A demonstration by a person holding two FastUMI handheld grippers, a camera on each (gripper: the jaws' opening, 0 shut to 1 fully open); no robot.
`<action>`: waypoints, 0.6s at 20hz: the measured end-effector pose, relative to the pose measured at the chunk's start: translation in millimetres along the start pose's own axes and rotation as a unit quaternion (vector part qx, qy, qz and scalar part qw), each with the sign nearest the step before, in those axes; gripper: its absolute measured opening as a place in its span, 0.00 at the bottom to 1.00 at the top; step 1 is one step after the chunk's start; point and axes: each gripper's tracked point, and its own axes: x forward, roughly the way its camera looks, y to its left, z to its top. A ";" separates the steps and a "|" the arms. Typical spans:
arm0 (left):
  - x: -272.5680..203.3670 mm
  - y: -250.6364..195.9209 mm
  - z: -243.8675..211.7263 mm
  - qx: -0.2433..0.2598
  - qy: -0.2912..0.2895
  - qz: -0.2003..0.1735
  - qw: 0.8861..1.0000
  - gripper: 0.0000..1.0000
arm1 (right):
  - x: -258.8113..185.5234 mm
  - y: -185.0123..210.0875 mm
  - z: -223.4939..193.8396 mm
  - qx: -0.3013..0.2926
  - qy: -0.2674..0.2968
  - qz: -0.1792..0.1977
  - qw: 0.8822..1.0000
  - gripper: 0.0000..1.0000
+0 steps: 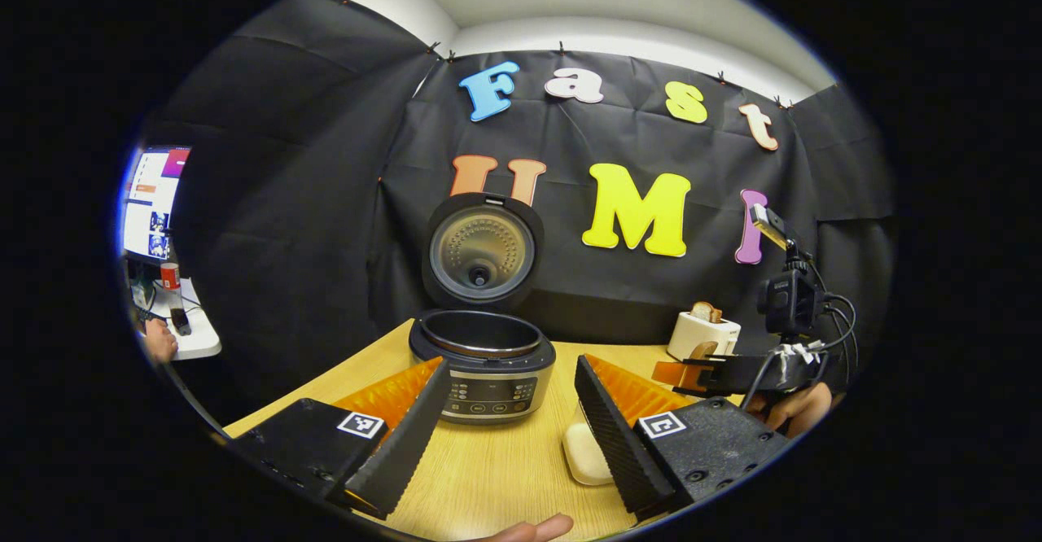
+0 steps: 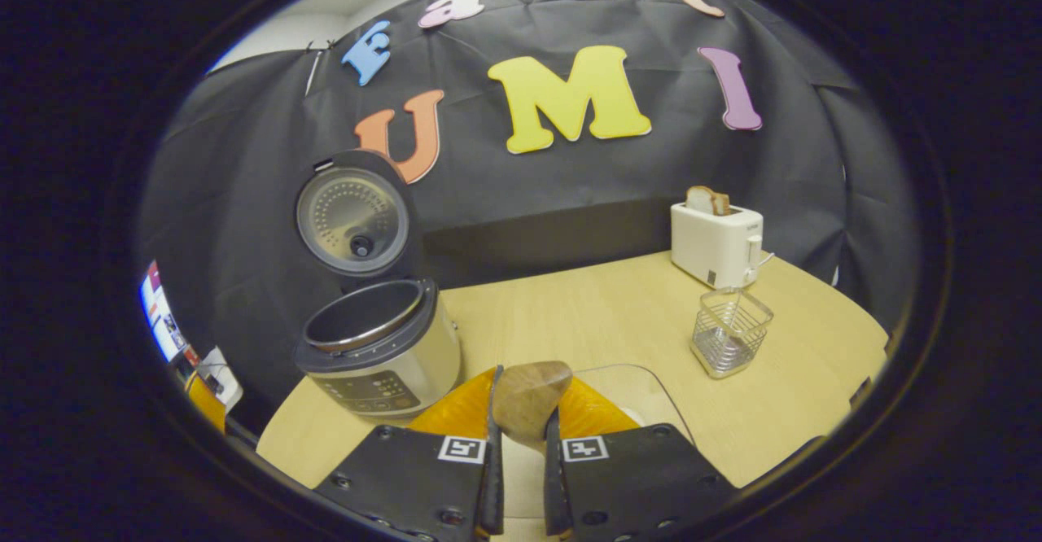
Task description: Close the left gripper, press the button to open the rice cooker; take a wooden spoon from the chopstick holder with the right hand, scoop a spoonful of rice and pour it into the rice cooker, then put the wooden spoon back into the chopstick holder.
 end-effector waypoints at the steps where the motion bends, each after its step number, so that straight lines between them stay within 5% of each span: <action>1: -0.3 -0.1 0.0 0.005 -0.001 0.000 1.000 0.98 | -4.4 -3.4 -3.8 0.006 0.012 0.008 1.000 0.19; 9: -6.1 -14.4 4.7 0.019 -0.010 -0.020 1.000 0.98 | 3.4 -26.4 -38.8 -0.015 0.053 -0.001 0.998 0.19; 12: -5.1 -10.3 4.5 0.018 -0.010 -0.016 1.000 0.97 | 10.8 -30.1 -34.3 0.006 0.043 -0.002 0.999 0.09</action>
